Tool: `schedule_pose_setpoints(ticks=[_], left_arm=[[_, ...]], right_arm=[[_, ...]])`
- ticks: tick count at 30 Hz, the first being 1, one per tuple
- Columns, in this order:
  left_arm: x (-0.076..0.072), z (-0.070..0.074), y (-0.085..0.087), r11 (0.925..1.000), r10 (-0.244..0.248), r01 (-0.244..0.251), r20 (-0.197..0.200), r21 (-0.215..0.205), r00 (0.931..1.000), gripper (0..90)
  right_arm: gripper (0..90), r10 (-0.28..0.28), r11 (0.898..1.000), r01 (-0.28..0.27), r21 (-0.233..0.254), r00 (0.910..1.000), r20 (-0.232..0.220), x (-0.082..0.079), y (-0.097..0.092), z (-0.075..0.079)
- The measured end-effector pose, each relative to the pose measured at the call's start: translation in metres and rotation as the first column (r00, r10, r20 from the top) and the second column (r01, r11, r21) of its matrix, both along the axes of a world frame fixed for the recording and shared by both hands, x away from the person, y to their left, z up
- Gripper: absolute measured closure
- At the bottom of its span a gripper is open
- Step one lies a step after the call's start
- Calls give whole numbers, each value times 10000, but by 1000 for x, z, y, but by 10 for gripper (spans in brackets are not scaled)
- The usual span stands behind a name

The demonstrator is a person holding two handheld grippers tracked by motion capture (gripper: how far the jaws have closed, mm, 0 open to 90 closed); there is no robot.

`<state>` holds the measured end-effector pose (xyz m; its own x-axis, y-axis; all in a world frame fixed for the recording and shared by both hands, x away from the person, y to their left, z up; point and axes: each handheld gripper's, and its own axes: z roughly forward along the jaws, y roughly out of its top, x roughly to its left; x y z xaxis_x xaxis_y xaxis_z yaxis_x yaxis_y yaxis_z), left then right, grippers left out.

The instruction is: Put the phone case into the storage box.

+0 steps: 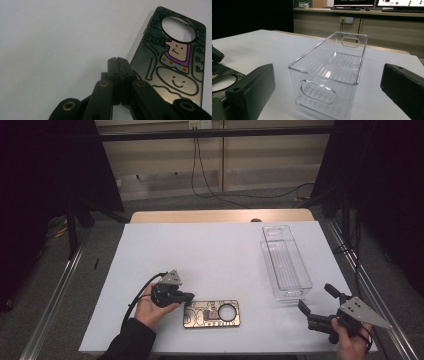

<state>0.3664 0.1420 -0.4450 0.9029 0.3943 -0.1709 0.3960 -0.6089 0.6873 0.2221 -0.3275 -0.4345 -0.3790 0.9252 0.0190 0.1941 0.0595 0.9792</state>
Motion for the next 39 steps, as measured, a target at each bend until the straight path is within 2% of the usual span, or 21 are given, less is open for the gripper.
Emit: schedule_pose_setpoints(ticks=[9, 23, 27, 29, 32, 35, 39], left_arm=[[-11, -1, 3, 9998, 41, -42, -82, -181, 10000, 896], [-20, 0, 4, 9998, 14, -14, 8, -174, 10000, 890], [-19, -2, 5, 10000, 60, -59, 186, -72, 9998, 856], [-19, -1, 7, 9996, 245, -238, 478, -154, 9986, 857], [-17, 3, 13, 9973, 575, -539, 734, -504, 9956, 844], [-17, 7, 18, 9921, 969, -876, 1046, -899, 9898, 808], [-21, 9, 17, 9894, 1002, -844, 1344, -1182, 9859, 735]], right_arm=[[0, -86, 10000, 86, 43, 10000, 3, -1, -1, 0], [0, -89, 9999, 89, 56, 10000, 3, 0, -1, 0], [0, -47, 10000, 47, 17, 10000, 16, 0, -1, 0], [0, -41, 10000, 41, 20, 10000, 23, 0, -1, 0], [0, -18, 10000, 18, 31, 10000, 17, 0, -1, 0], [0, 16, 10000, -16, 12, 10000, 14, 0, -1, 0], [0, 40, 10000, -40, 5, 10000, 12, 0, 0, 0]])
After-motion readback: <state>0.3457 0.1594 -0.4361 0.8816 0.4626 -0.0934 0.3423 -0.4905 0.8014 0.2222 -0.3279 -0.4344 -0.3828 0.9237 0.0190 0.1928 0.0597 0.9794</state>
